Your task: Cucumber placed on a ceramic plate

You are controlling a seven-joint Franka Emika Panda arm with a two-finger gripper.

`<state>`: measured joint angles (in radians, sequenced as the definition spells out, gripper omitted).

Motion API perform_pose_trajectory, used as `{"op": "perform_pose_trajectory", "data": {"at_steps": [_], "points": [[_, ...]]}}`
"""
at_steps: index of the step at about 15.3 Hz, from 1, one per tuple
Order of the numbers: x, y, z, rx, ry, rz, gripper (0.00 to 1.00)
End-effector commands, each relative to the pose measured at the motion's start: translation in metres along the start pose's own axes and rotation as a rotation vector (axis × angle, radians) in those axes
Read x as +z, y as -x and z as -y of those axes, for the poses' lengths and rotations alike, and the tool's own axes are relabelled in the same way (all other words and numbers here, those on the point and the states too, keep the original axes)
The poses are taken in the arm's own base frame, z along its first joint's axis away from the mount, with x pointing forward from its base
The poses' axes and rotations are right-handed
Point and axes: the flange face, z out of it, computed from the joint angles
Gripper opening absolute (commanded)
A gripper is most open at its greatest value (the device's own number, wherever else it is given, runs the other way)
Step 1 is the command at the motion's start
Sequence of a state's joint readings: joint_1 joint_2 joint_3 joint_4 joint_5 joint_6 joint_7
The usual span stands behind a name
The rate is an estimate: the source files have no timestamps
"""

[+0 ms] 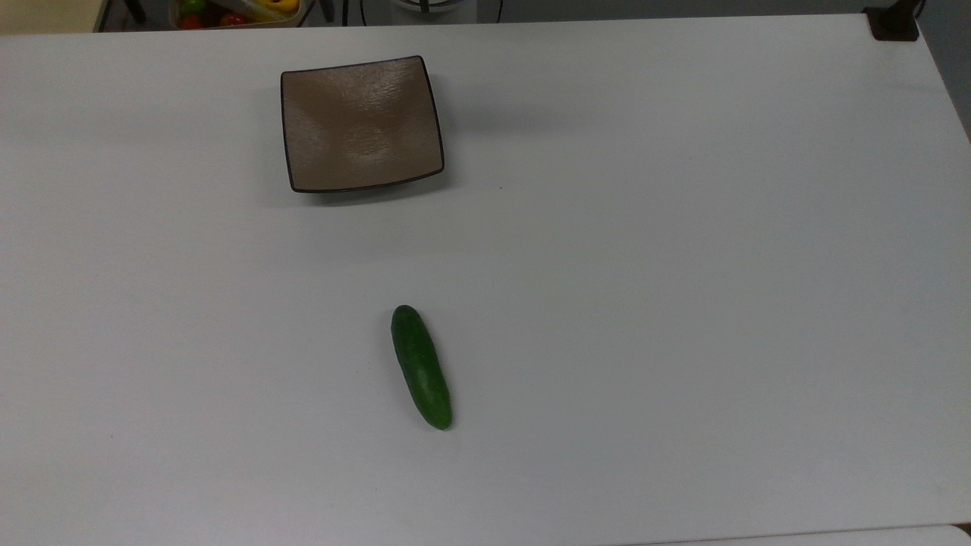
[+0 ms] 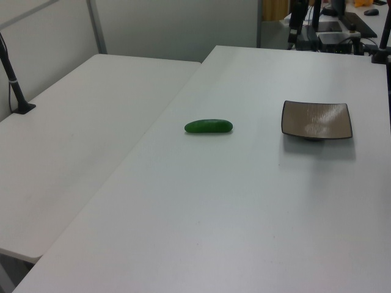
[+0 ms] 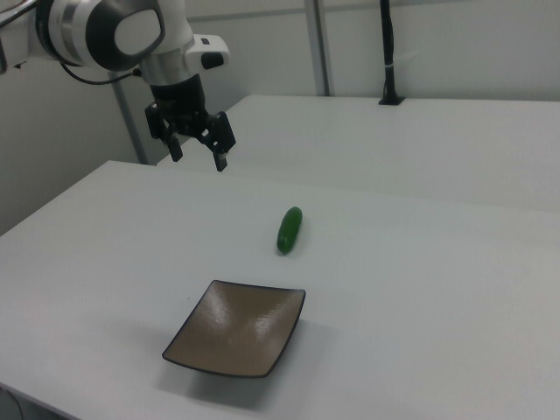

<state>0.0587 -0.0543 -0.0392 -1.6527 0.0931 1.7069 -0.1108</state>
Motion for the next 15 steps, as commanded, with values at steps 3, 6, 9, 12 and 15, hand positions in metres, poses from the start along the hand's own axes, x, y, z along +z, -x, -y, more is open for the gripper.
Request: {"op": "perform_pose_trajectory", "data": {"at_steps": [3,6,9,12,15], "points": [[0.004,-0.003,0.004,0.007,-0.017,-0.011,1.00],[0.003,-0.003,0.004,0.007,-0.017,-0.012,1.00],[0.003,0.000,0.005,-0.003,-0.019,-0.002,1.00],[0.006,0.001,0.004,-0.022,-0.021,0.008,1.00],[0.013,0.004,0.001,-0.151,-0.029,0.057,1.00]]}}
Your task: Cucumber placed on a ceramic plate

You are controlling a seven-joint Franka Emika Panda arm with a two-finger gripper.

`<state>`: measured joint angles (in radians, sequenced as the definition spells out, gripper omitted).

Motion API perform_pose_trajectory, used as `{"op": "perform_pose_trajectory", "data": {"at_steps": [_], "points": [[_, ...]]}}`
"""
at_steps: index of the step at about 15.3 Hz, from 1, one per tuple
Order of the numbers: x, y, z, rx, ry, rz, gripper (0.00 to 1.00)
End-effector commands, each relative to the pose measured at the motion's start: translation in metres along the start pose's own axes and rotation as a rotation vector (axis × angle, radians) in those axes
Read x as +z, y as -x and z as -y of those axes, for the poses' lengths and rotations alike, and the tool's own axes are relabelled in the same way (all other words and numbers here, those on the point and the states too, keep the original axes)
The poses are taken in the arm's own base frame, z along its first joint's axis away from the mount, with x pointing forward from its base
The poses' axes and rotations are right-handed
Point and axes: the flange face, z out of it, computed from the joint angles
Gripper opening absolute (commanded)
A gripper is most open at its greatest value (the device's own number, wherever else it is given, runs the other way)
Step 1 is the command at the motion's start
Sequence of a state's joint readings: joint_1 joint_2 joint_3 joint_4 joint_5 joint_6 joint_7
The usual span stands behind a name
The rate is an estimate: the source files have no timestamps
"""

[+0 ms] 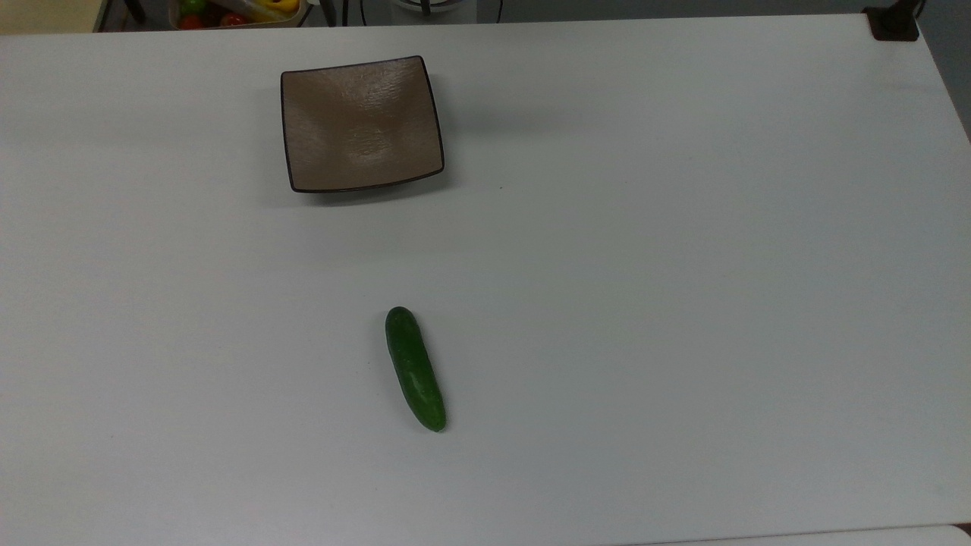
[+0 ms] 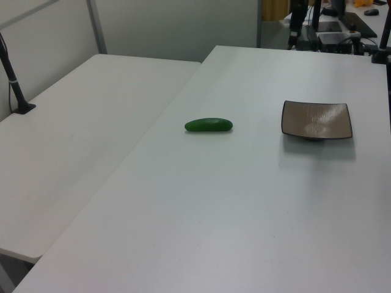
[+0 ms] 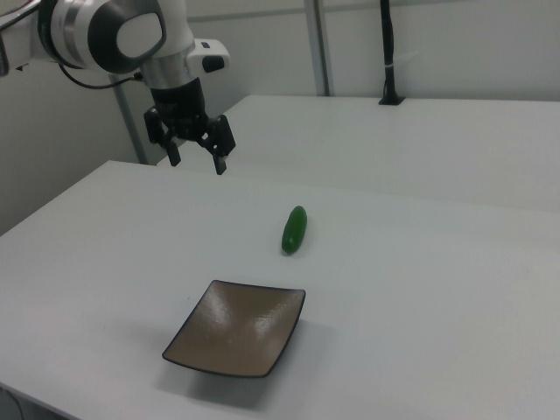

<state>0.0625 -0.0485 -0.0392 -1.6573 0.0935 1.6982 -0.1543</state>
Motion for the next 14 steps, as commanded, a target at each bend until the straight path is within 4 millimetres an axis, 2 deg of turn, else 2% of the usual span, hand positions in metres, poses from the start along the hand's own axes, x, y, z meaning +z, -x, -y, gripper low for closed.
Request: {"op": "perform_pose_trajectory", "data": {"at_steps": [1,4,8,10,14], "points": [[0.013,0.000,-0.003,-0.140,-0.027,0.045,1.00],[0.031,-0.013,-0.006,-0.153,-0.025,0.055,1.00],[0.048,-0.047,-0.010,-0.136,0.002,-0.028,1.00],[0.054,-0.071,-0.015,-0.135,0.022,-0.079,1.00],[0.084,-0.105,-0.025,-0.128,0.049,-0.153,1.00]]}}
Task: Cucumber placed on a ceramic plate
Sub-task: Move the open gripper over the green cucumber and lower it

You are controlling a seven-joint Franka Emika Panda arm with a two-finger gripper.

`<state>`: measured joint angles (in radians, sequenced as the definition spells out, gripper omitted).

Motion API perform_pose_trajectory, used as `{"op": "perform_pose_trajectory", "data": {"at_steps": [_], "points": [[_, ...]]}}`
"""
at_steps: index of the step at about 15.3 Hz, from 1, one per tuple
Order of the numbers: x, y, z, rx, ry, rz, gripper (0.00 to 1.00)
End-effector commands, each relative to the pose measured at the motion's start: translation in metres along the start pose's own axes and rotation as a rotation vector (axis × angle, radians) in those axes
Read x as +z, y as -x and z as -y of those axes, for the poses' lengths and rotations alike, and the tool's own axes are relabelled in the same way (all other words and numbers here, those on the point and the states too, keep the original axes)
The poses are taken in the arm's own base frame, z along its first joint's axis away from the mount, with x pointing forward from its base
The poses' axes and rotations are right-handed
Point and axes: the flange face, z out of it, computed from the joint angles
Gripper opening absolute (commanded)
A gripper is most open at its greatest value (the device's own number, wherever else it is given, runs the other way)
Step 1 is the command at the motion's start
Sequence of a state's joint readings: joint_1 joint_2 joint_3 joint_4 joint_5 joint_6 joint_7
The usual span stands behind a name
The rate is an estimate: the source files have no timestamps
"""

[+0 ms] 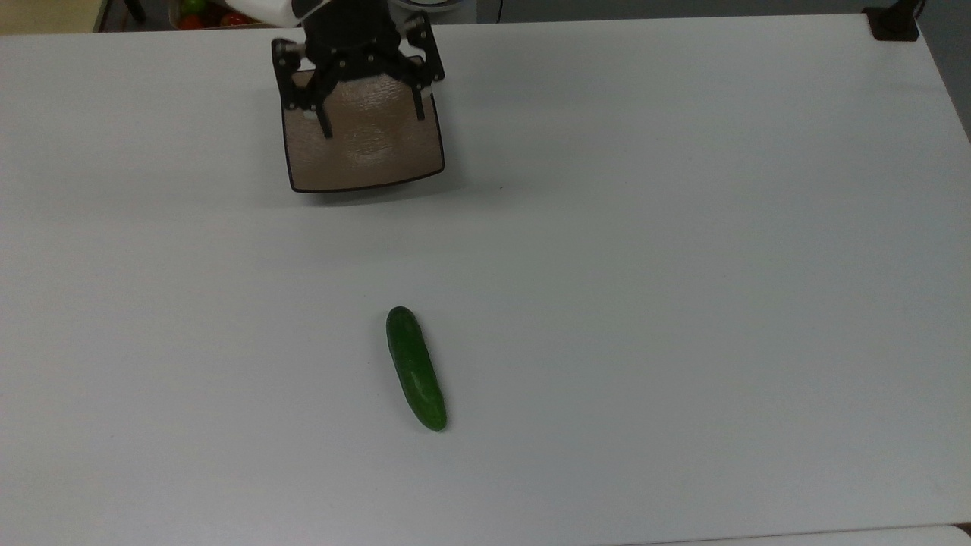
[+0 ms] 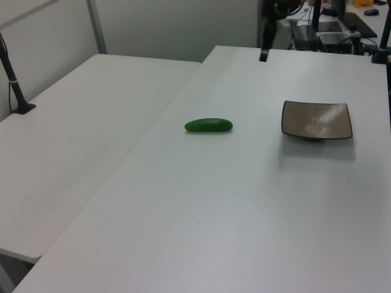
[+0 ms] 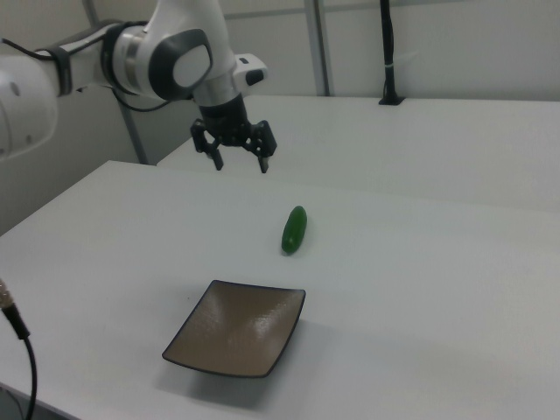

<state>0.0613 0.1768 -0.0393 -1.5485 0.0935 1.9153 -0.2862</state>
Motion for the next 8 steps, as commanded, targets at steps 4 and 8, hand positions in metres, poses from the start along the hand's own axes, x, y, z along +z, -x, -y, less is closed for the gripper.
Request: {"op": "perform_pose_trajectory", "data": {"at_steps": [4,8], "points": [[0.068,-0.051,-0.014,0.089,0.044,-0.124,1.00],[0.120,-0.075,-0.004,0.114,0.062,-0.124,1.00]]}}
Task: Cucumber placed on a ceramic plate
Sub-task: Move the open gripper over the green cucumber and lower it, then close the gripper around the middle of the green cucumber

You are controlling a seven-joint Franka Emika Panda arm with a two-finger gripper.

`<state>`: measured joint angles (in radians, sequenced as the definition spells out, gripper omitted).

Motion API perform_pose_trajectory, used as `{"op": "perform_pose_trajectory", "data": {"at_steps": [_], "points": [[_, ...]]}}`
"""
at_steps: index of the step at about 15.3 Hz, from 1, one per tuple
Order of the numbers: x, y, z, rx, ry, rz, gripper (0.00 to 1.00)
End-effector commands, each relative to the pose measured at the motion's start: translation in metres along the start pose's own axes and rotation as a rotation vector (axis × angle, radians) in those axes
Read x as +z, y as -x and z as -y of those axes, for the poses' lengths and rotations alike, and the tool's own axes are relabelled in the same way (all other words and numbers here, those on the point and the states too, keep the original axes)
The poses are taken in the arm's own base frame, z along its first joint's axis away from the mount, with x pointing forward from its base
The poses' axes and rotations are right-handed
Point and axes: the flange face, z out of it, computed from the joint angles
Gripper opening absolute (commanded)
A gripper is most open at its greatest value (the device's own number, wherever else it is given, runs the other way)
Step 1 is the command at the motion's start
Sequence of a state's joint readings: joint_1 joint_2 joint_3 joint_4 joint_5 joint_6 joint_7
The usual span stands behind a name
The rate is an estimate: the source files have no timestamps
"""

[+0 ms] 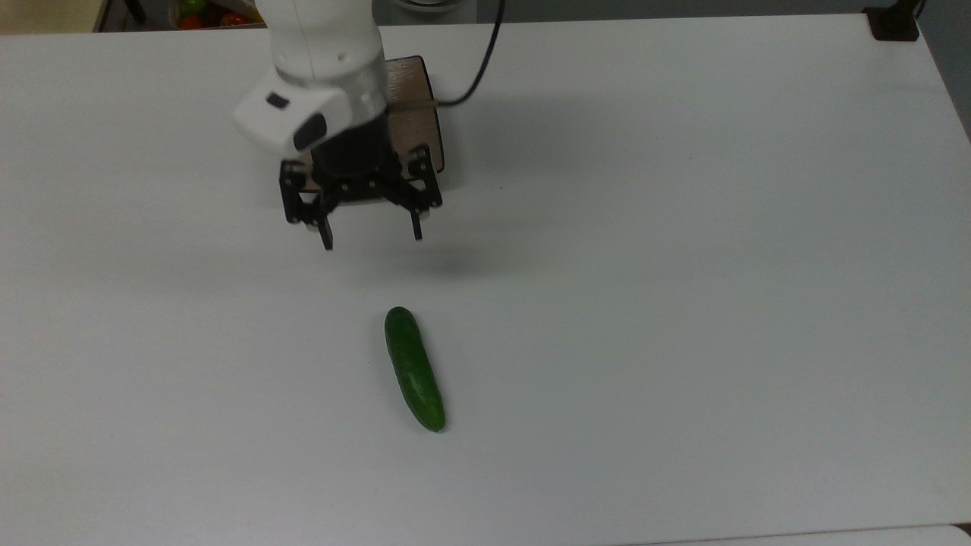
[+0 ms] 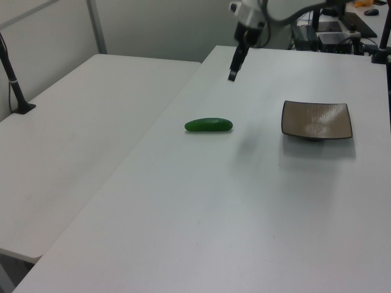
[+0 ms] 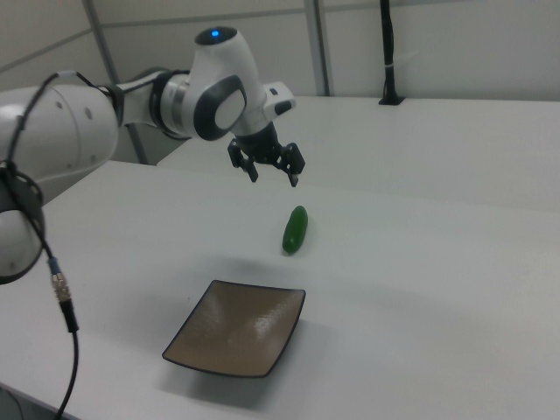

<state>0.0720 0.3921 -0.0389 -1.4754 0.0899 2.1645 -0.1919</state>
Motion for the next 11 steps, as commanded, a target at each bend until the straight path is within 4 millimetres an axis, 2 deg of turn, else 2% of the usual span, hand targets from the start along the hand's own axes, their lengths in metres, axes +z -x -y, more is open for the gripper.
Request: {"op": "perform_pose_trajectory", "data": {"at_steps": [1,6,7,10,11], "points": [[0.043,-0.023,0.014,0.019,0.037,-0.045,1.00],[0.103,-0.022,0.018,0.001,0.070,-0.052,1.00],[0.116,-0.021,0.027,-0.011,0.080,-0.049,1.00],[0.151,-0.018,0.031,-0.004,0.124,-0.066,1.00],[0.163,-0.018,0.038,0.001,0.127,-0.081,1.00]]}}
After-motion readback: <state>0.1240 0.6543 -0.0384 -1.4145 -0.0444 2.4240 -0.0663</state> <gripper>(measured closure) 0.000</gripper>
